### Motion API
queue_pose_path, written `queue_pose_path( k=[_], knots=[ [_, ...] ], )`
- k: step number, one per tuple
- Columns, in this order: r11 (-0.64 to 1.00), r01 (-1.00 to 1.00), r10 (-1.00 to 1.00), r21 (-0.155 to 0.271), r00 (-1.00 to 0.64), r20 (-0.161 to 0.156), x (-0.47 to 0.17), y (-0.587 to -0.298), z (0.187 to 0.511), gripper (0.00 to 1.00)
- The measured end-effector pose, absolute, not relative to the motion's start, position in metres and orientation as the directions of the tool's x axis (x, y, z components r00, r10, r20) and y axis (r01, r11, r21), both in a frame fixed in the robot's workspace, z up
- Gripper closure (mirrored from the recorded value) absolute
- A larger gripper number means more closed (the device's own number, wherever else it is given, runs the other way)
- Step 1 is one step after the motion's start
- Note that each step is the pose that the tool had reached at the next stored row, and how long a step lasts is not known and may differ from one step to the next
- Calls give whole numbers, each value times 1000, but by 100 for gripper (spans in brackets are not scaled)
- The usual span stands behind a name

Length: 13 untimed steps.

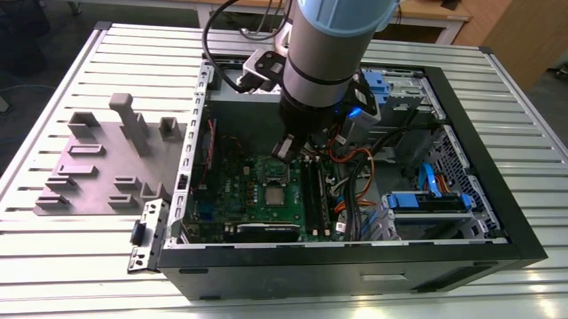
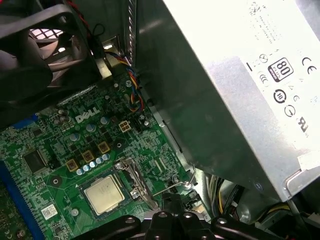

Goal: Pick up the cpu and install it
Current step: 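Close the cpu cover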

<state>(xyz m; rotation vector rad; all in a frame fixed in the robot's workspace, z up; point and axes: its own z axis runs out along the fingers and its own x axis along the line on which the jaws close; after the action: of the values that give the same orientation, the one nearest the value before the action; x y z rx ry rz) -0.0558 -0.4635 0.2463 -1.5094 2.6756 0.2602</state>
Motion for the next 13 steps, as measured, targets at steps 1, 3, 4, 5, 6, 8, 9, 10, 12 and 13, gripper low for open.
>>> queue_pose_path(
  k=[1,3,4,5,6,8,9,10,12,13],
  knots=[
    [507,-854,-844,118,-519,-133,-56,-464,246,89],
    [506,-854,-844,118,-519,-133,-56,-464,246,89],
    [506,-854,-844,118,-519,-133,-56,-464,246,89],
    [506,-854,-844,118,-519,-133,-56,-464,246,89],
    [506,-854,-844,118,-519,-133,-56,-465,246,89],
    [506,-854,-844,118,-519,-133,-56,-465,246,89],
    [506,-854,-844,118,-519,-133,-56,-465,246,89],
    [506,-854,-844,118,-519,-133,-56,-466,246,89],
    [506,-854,-844,118,-519,-133,-56,-466,246,89],
    [506,-854,-844,118,-519,-133,-56,-466,246,89]
  ],
)
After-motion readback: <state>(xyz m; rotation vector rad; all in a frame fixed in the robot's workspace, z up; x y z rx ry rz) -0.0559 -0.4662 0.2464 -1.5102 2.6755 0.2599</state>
